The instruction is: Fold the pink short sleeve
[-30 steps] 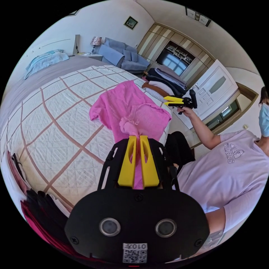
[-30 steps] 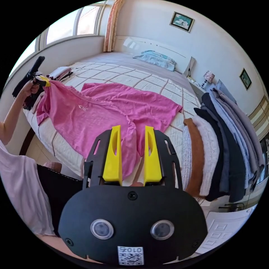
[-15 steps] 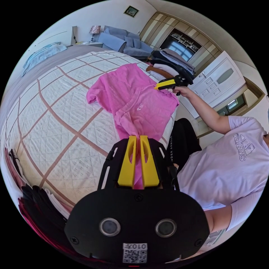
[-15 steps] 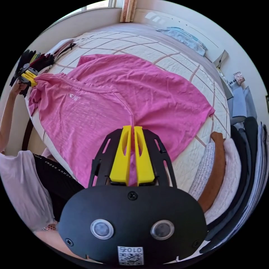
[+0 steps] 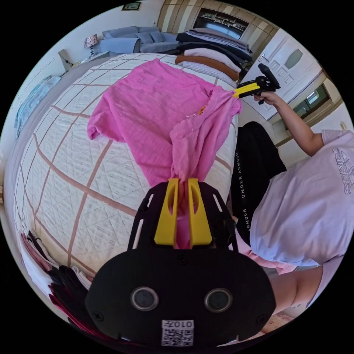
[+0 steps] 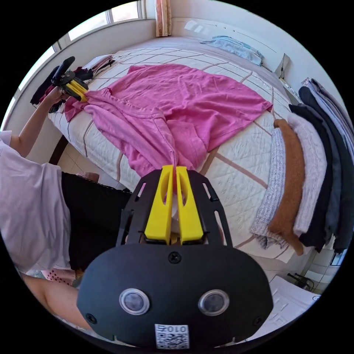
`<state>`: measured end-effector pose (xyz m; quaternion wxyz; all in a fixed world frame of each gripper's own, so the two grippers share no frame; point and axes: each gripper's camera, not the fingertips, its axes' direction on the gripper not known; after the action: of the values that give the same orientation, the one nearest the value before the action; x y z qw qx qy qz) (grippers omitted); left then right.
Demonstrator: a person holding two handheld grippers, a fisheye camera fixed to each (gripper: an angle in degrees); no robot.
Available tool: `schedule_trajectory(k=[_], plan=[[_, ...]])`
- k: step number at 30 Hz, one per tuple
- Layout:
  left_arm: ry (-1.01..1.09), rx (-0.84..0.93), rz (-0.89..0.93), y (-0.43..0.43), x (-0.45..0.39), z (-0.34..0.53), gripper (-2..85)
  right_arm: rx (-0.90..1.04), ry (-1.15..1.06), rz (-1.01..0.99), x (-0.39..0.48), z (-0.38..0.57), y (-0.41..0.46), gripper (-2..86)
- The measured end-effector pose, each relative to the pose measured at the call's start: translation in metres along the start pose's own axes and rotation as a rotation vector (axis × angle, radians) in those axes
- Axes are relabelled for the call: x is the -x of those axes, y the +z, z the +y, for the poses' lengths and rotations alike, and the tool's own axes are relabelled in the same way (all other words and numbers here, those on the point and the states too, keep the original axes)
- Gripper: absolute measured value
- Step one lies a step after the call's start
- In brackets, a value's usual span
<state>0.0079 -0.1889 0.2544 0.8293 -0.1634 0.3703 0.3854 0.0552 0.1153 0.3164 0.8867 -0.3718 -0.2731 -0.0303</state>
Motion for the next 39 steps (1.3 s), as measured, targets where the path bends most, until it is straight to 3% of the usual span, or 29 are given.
schedule_trajectory(k=[13, 20, 22, 27, 33, 39], plan=[[-0.098, -0.111, 0.07, -0.011, -0.025, 0.04, 2.4, -0.032, 0.044, 0.031, 0.024, 0.015, 0.007, 2.6], [-0.149, -0.443, 0.141, -0.122, -0.04, 0.104, 0.6, -0.124, -0.027, 0.14, 0.055, 0.044, -0.091, 1.3], [-0.138, -0.535, 0.029, -0.17, -0.066, 0.119, 0.4, -0.281, -0.041, 0.199, 0.079, 0.06, -0.163, 1.2], [0.033, -0.704, -0.47, -0.3, -0.211, 0.151, 0.0, -0.596, -0.037, 0.382, 0.147, 0.116, -0.307, 1.2], [0.17, -0.929, -0.68, -0.413, -0.338, 0.209, -0.1, -0.916, -0.107, 0.553, 0.235, 0.204, -0.441, 1.3], [0.324, -0.941, -0.771, -0.513, -0.428, 0.239, -0.1, -0.952, -0.215, 0.791, 0.303, 0.242, -0.54, 1.4]])
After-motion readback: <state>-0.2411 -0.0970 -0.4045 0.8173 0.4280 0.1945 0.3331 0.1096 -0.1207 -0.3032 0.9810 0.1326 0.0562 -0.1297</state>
